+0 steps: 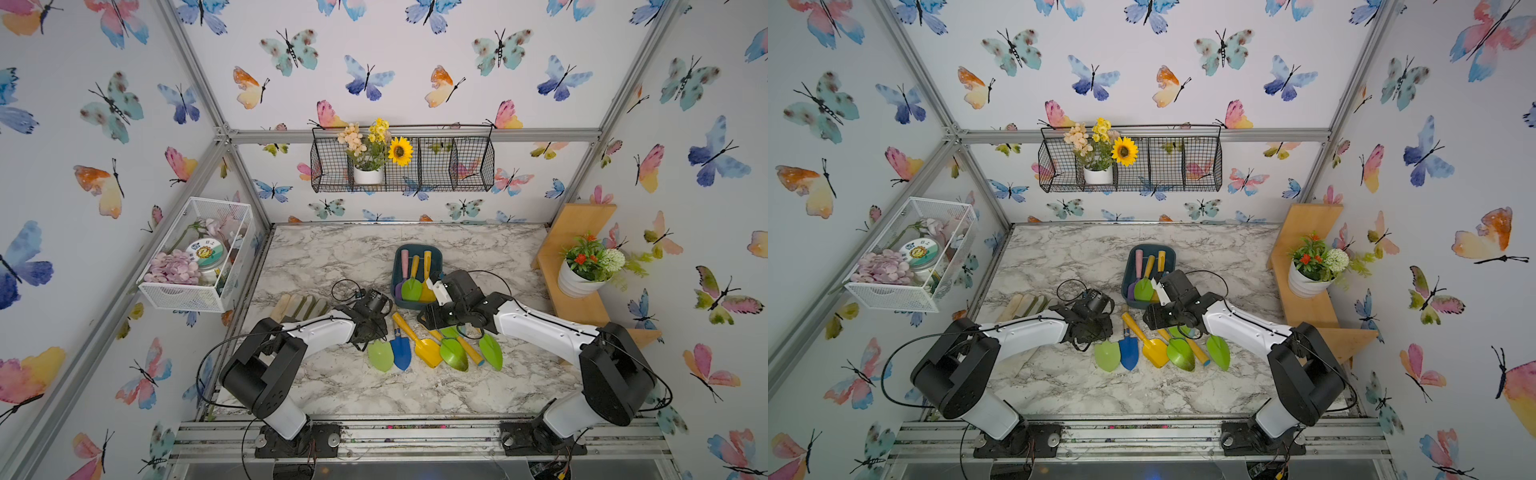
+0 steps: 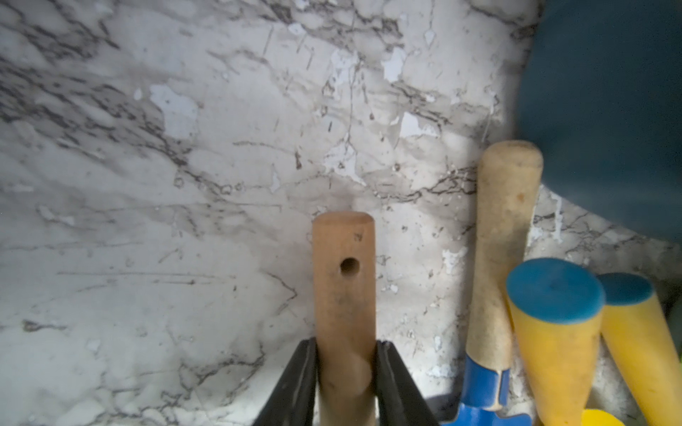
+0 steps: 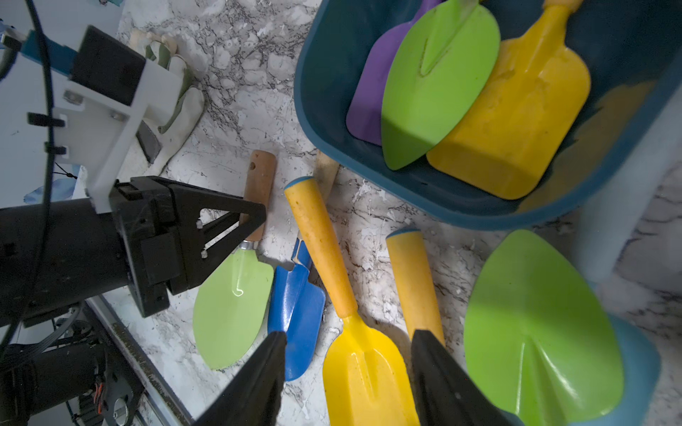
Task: Put the shovel into the storage box
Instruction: Pick up the shovel from the center of the board.
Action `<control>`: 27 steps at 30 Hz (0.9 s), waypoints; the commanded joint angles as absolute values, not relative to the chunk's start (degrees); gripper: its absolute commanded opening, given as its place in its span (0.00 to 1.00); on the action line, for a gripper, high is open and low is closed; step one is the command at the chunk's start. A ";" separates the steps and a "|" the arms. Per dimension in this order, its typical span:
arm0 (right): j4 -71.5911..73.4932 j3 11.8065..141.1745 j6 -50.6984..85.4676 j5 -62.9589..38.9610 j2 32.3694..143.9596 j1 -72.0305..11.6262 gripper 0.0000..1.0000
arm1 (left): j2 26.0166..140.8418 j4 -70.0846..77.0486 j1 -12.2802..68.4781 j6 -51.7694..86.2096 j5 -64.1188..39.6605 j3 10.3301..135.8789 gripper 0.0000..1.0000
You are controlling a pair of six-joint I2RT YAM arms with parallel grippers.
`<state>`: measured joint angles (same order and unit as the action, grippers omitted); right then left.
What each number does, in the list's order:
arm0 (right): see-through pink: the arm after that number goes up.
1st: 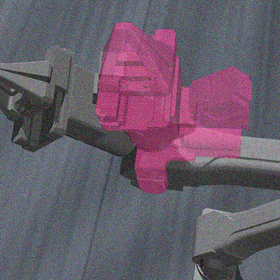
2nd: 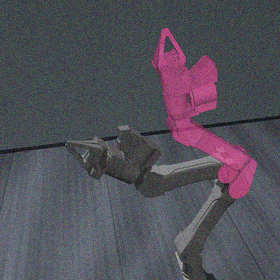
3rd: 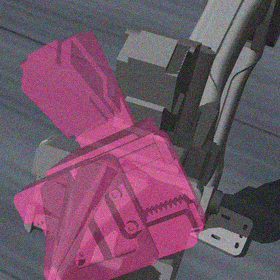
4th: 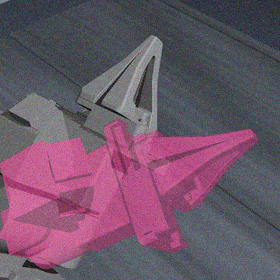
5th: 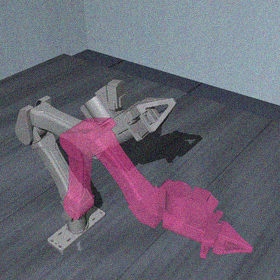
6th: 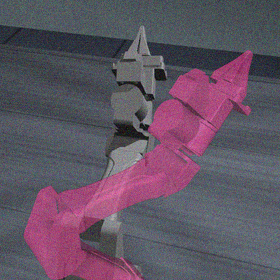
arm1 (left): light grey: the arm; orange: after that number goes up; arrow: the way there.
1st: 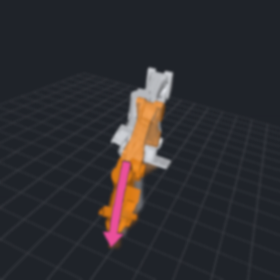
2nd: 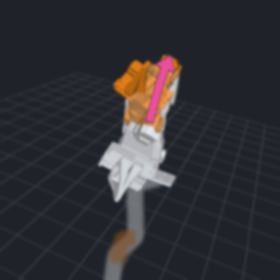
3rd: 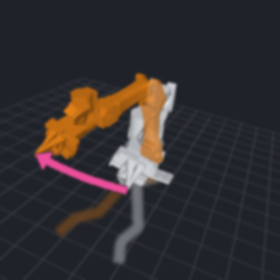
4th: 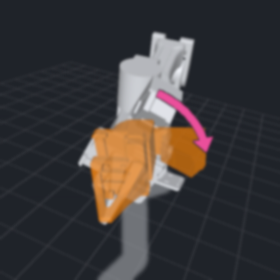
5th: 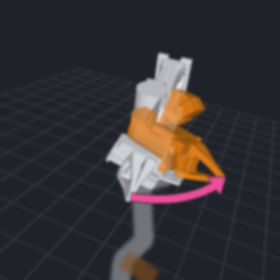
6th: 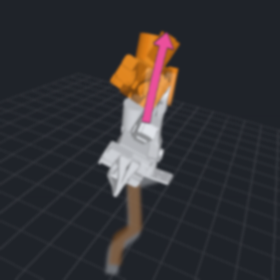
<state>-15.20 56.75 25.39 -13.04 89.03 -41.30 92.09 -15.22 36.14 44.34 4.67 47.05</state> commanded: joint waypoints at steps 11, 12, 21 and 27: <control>-17.06 56.77 24.82 -10.22 87.54 -41.57 0.59 | 93.45 -19.26 36.48 43.24 8.34 45.73 0.18; -17.13 56.76 24.77 -10.03 87.39 -41.57 0.59 | 93.19 -19.62 36.47 43.05 8.56 46.02 0.16; -16.82 56.76 24.39 -9.84 85.43 -41.33 0.60 | 90.03 -25.24 36.47 38.14 9.84 52.60 0.02; -16.79 56.36 24.51 -10.63 83.91 -39.70 0.60 | 90.50 -29.19 36.47 34.63 9.41 60.98 0.01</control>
